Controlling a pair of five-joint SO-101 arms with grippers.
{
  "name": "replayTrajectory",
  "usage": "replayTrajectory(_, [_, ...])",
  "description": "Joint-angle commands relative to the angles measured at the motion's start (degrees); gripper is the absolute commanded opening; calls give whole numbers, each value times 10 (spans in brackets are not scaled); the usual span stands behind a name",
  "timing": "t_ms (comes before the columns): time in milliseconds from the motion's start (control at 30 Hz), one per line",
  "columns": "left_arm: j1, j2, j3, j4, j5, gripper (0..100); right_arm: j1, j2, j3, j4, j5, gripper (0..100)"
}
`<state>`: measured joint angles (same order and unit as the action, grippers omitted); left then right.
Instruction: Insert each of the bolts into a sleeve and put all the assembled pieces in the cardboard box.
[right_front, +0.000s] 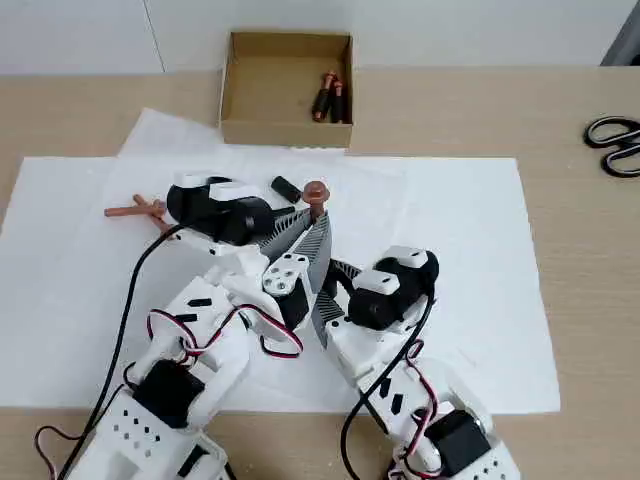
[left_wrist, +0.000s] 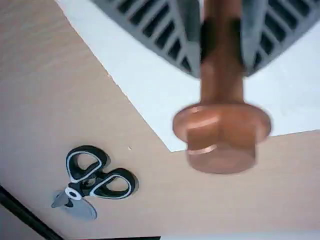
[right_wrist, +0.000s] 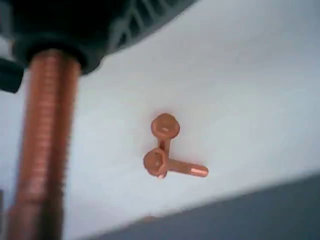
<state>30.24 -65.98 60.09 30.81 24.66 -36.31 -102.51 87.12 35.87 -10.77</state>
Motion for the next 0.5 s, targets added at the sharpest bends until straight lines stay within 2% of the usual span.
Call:
replayTrajectory(0, [1, -8, -7, -16, 4, 5, -3, -8, -15, -15, -4, 4])
replayTrajectory(133, [2, -8, -6, -11, 4, 5, -3, -8, -15, -15, -4, 4])
replayTrajectory(467, [3, -9, -10, 68, 4, 5, -1, -9, -15, -15, -4, 4])
